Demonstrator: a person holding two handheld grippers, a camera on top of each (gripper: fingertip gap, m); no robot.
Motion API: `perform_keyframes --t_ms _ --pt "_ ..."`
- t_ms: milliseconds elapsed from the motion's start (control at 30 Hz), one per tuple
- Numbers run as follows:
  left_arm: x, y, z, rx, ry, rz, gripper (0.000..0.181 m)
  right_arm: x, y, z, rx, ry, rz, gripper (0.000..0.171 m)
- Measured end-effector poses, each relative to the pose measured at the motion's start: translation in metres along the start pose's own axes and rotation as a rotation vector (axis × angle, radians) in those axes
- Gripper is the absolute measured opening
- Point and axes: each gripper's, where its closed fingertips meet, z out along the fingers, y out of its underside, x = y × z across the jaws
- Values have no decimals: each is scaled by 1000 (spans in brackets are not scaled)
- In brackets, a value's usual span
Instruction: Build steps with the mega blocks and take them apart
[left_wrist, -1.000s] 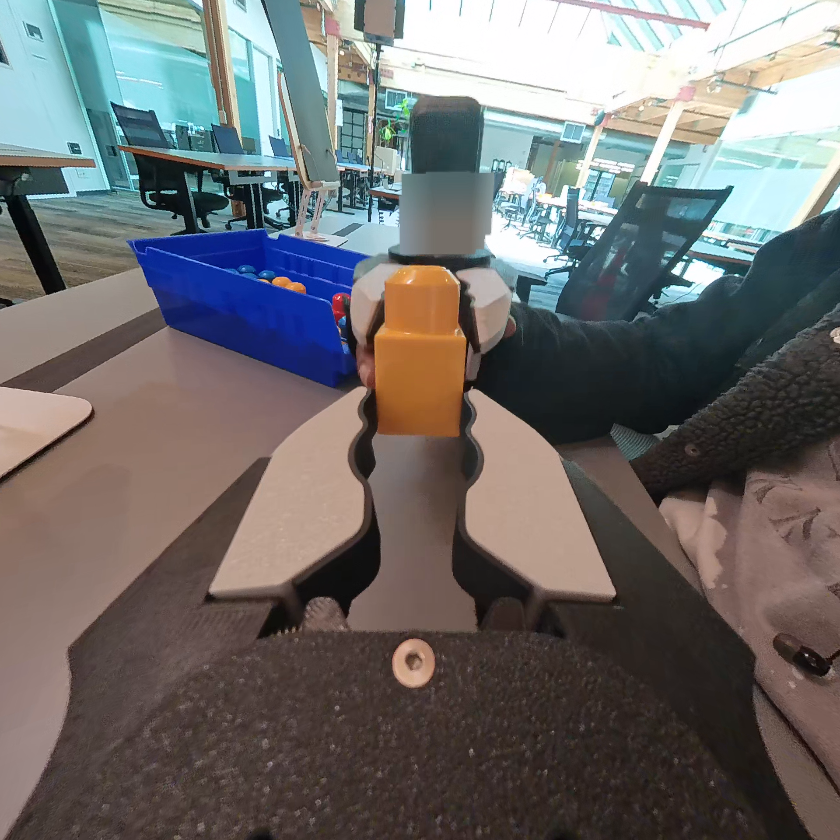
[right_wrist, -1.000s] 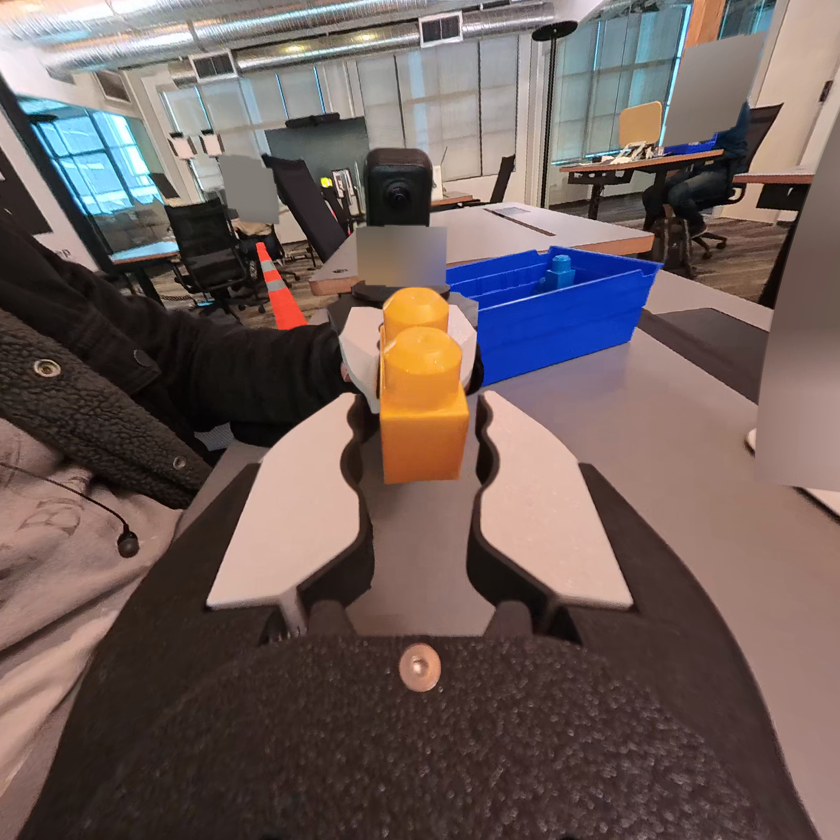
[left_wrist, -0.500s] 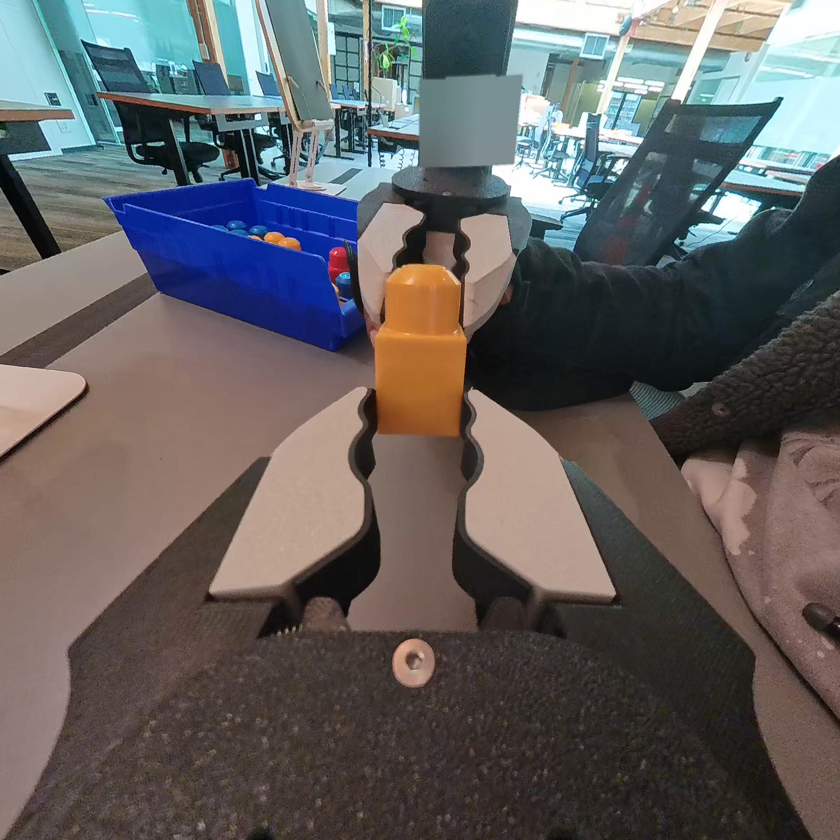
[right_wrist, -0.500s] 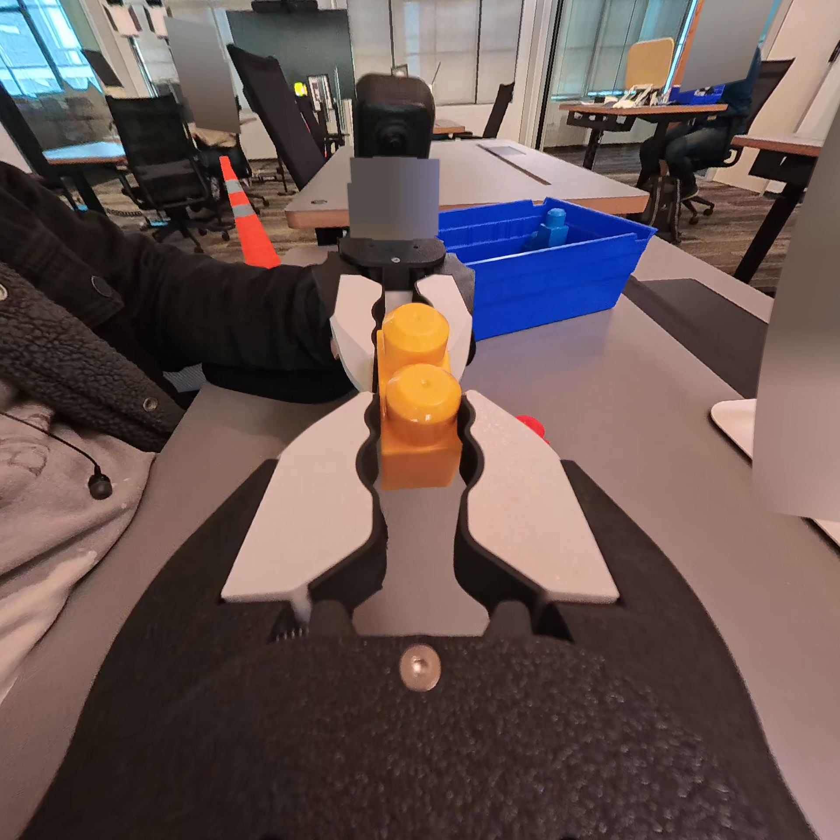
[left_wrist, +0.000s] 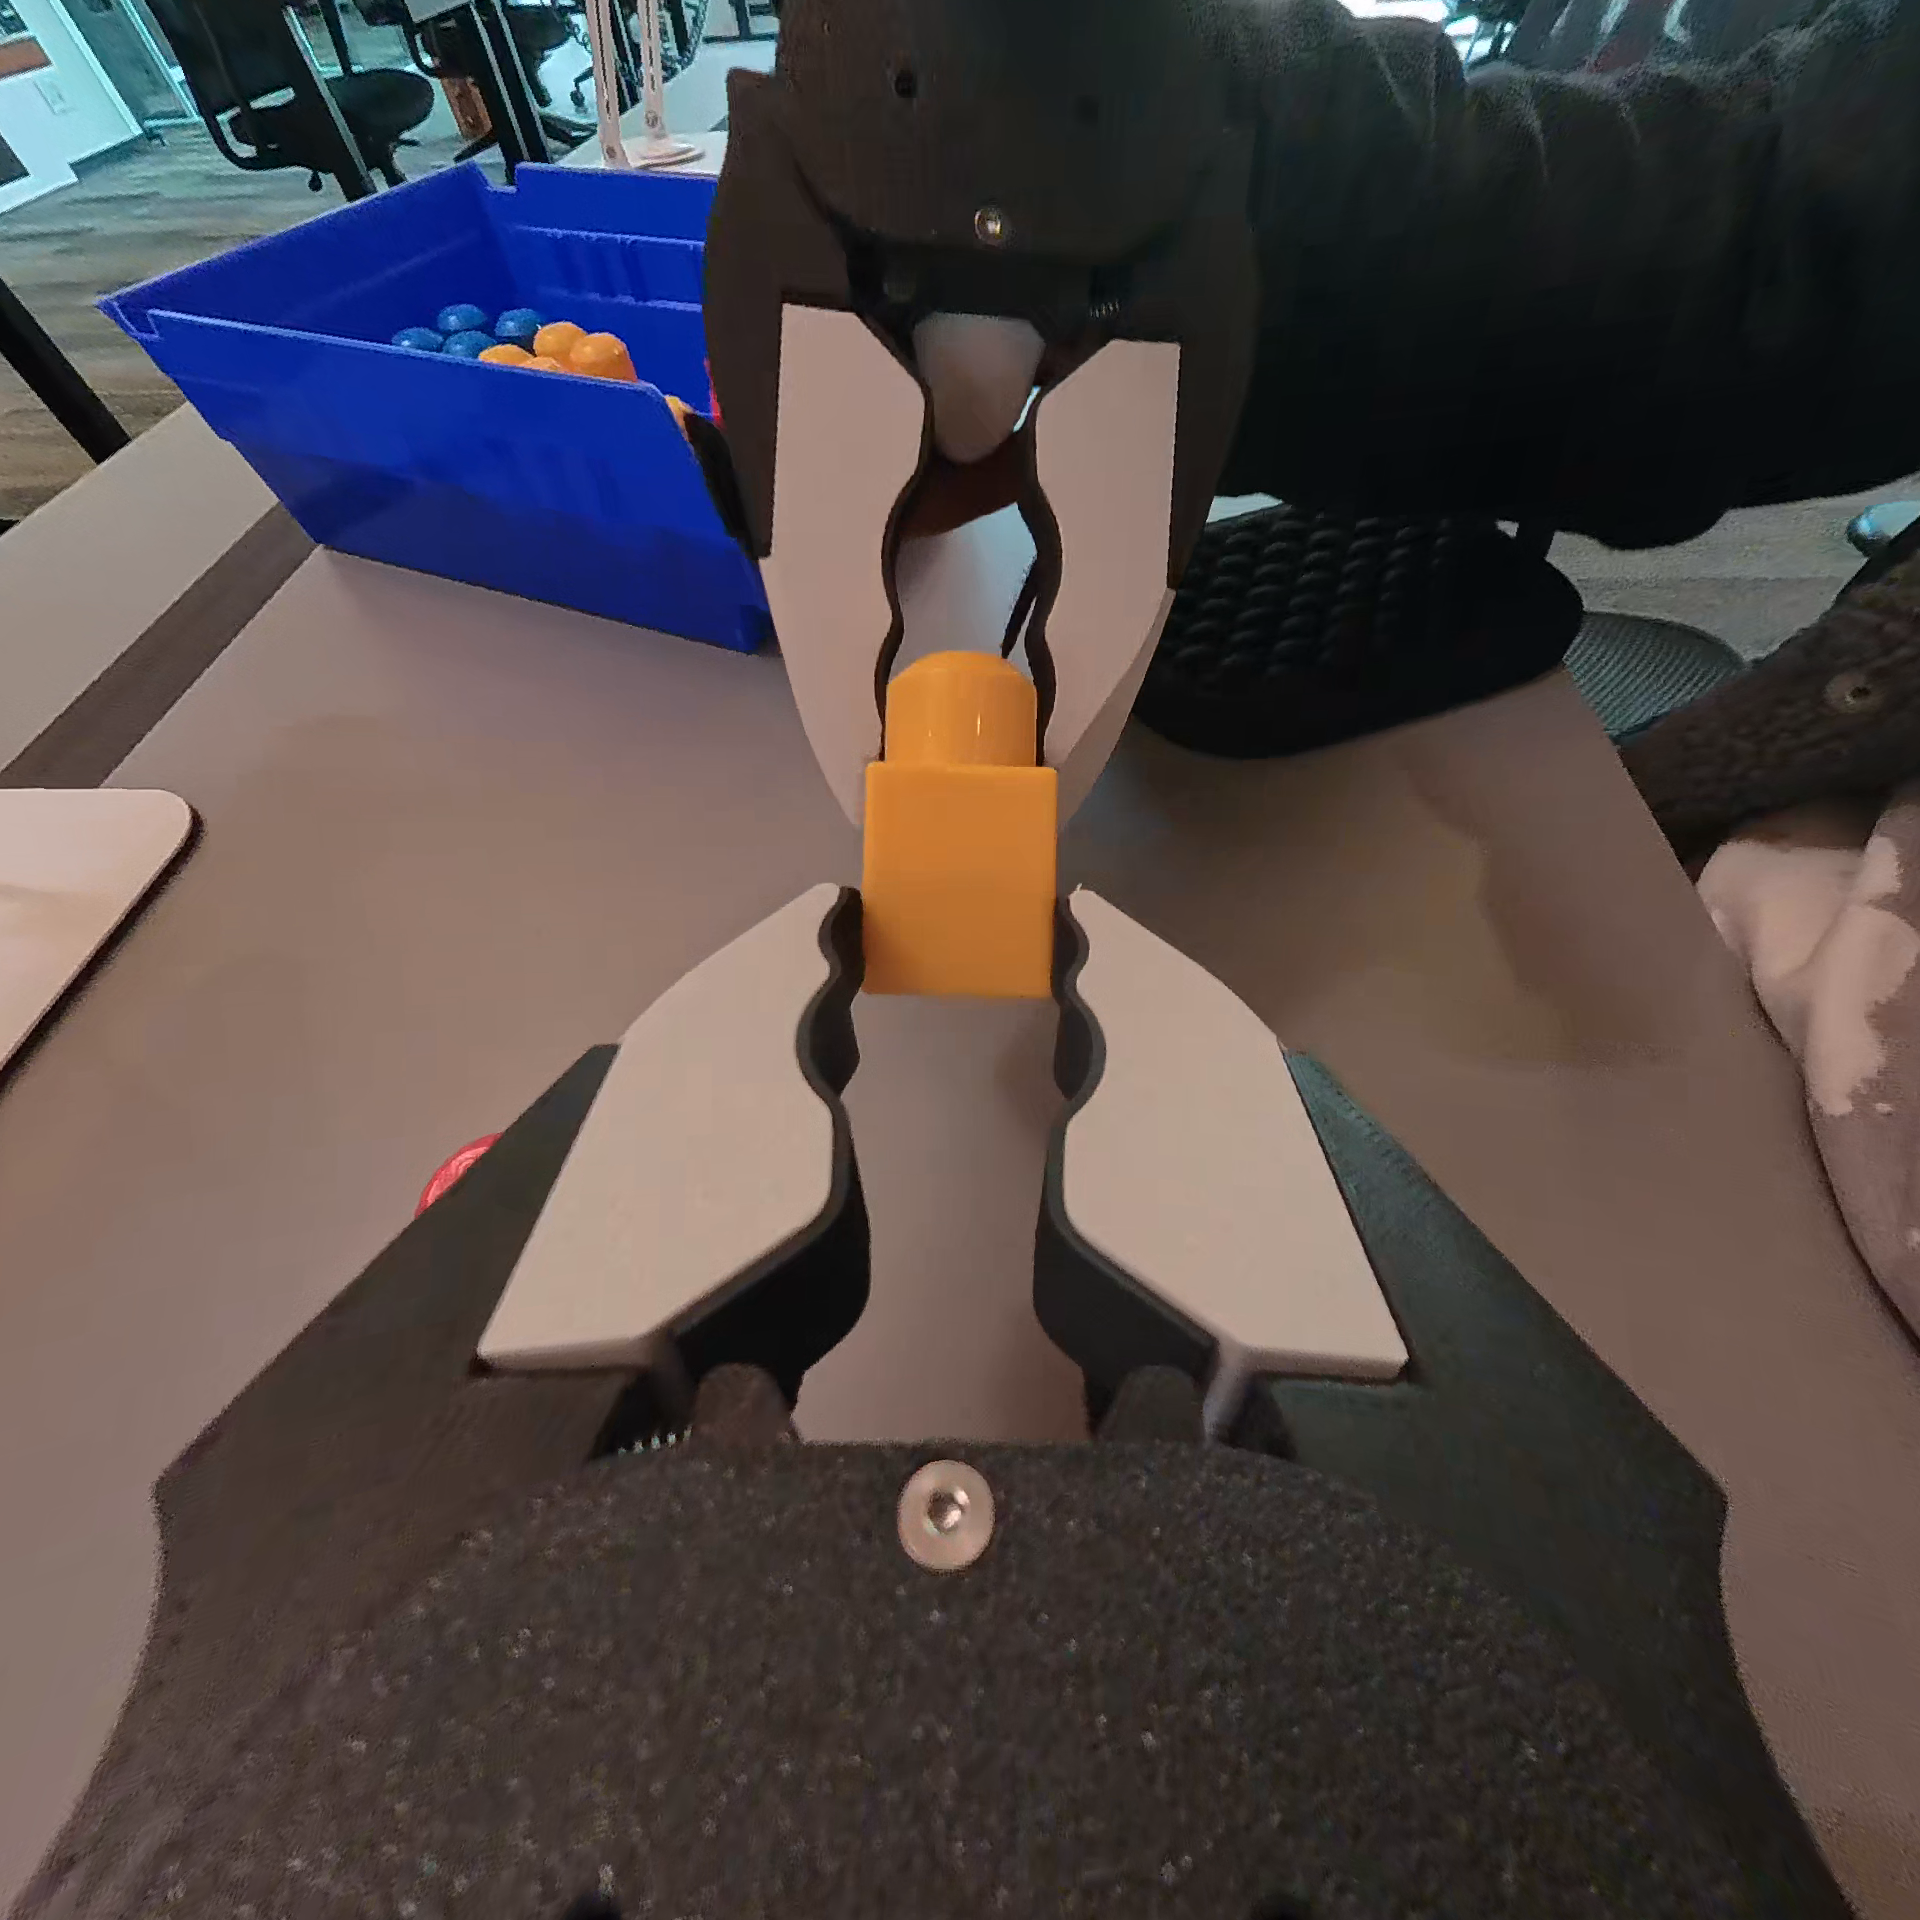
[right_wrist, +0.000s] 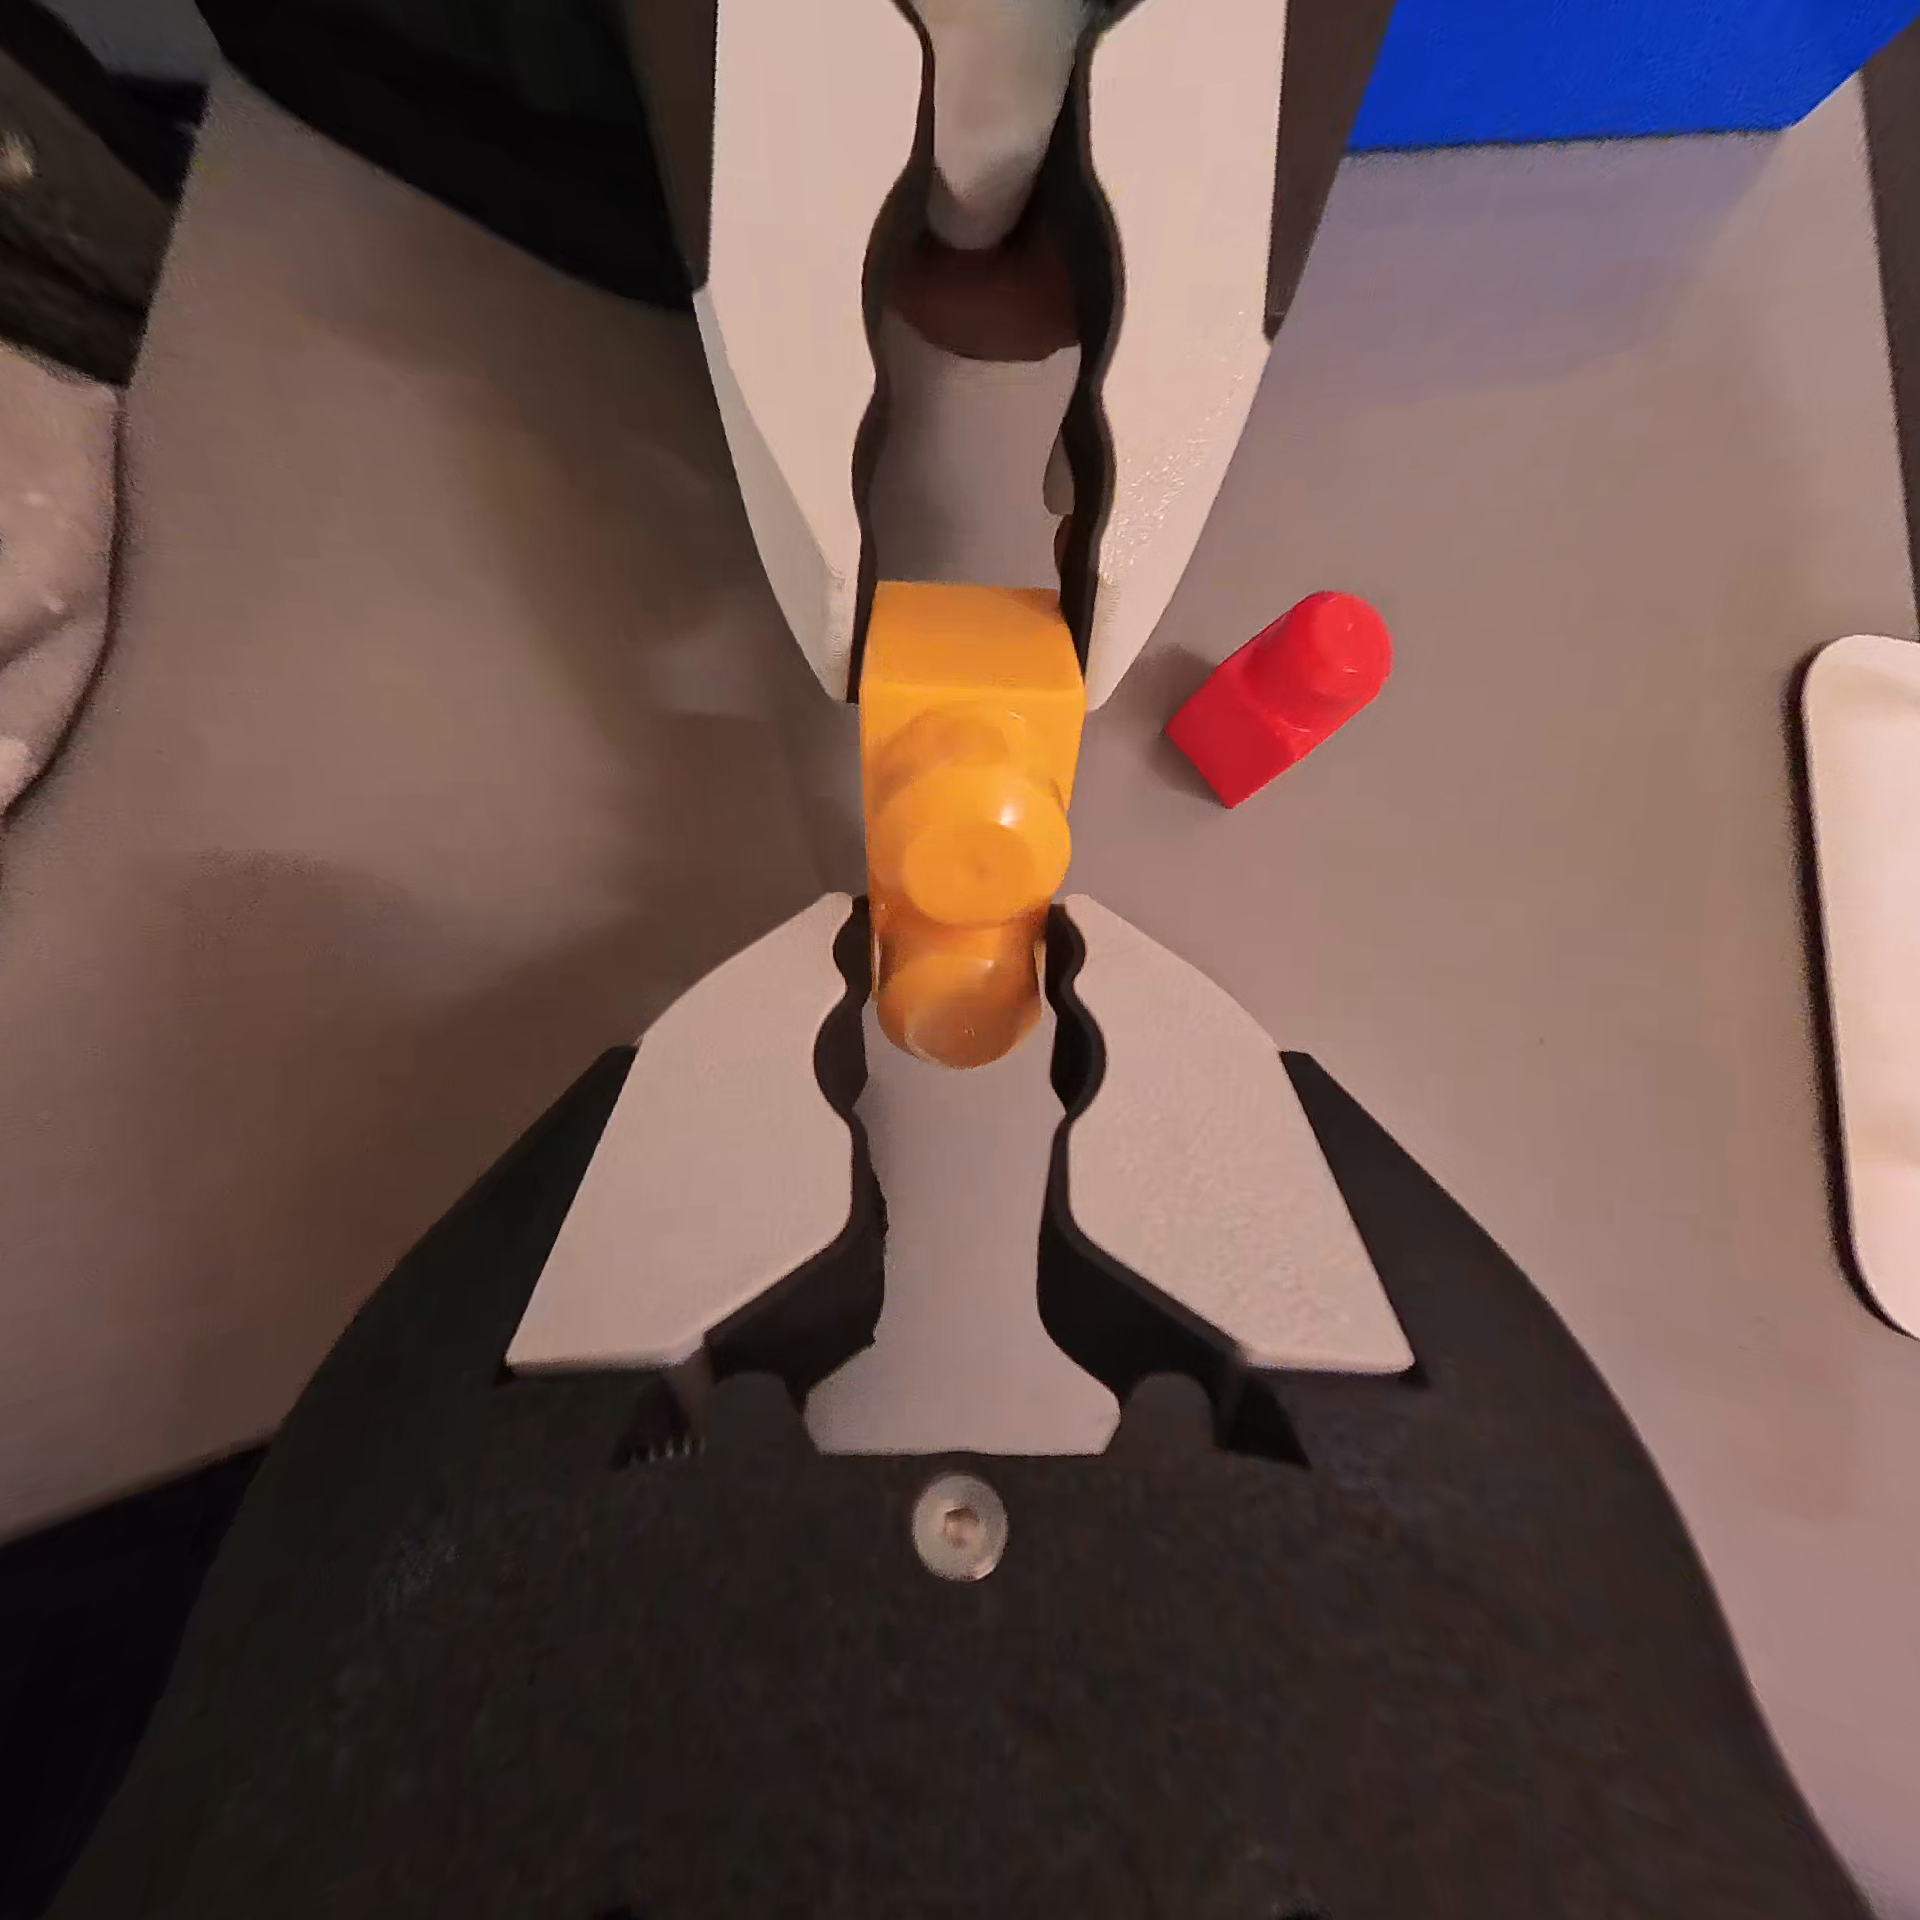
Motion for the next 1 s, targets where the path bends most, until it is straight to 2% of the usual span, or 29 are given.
perform_keyframes --t_ms 200,267,333,400,567,667,733,800,1000 --pt "-2 -2 -2 21 -5 -2 35 2 -5 -5 15 4 7 32" --pt "-5 -10 -2 77 -38 12 35 5 -6 -11 0 16 8 32" --pt "-11 -19 -5 131 -95 13 46 9 -6 -24 -40 21 5 32" --pt "-17 -25 -11 156 -117 -9 48 21 -6 -47 -74 68 -5 32" --pt "-42 -39 -35 293 -242 -63 34 70 6 -135 -198 226 36 32" --pt "-50 -45 -47 342 -310 -58 22 107 32 -188 -312 345 109 32" --pt "-56 -48 -54 360 -373 -41 3 127 59 -216 -388 400 180 32" --pt "-59 -50 -59 367 -413 -27 0 143 91 -235 -460 435 261 32" --pt "-71 -49 -67 373 -483 -63 0 144 194 -239 -665 346 498 32"
